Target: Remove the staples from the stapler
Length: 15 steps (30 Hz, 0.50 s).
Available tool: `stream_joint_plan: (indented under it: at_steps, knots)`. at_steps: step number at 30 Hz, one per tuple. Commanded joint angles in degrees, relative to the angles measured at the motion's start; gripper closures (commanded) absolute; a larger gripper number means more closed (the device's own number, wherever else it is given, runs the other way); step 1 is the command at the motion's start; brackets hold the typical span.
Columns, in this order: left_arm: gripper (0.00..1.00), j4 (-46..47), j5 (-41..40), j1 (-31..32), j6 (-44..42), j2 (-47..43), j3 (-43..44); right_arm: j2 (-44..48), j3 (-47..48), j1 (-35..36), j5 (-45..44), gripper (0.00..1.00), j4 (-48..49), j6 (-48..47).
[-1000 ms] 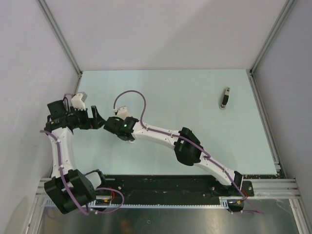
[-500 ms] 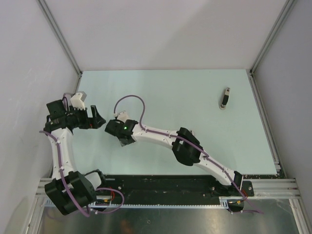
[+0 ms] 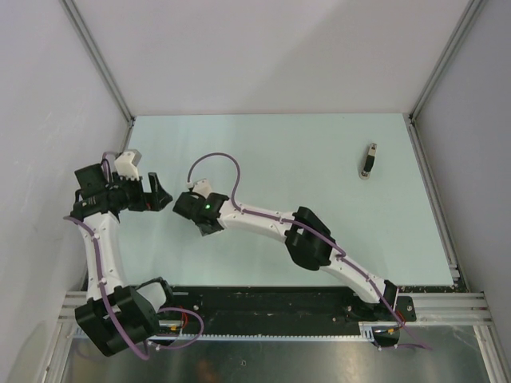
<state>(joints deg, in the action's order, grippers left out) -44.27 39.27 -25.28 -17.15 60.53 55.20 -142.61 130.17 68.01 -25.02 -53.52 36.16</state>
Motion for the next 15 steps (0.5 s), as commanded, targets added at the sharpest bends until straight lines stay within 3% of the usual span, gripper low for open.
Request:
stream_joint_plan:
  at_steps: [1, 5, 11, 15]
  knots:
    - [0.01, -0.19, 1.18, -0.54, -2.64, -1.75, 0.46, 4.59, 1.04, -0.25, -0.61, 0.55, 1.20, -0.60]
    - [0.01, -0.13, 1.48, -0.53, -2.79, -1.94, 0.28, 5.04, 0.40, -0.24, 0.24, 0.66, 2.35, -0.61]
    - [0.01, -0.20, 3.67, -0.52, -3.51, -1.98, -0.18, 8.65, -2.26, -1.09, 1.34, 0.97, 6.14, -0.82]
    - [0.07, -0.17, 7.06, 0.01, -4.45, -2.05, -0.76, 15.52, -10.56, -3.23, 5.77, 1.00, 14.79, 1.69]
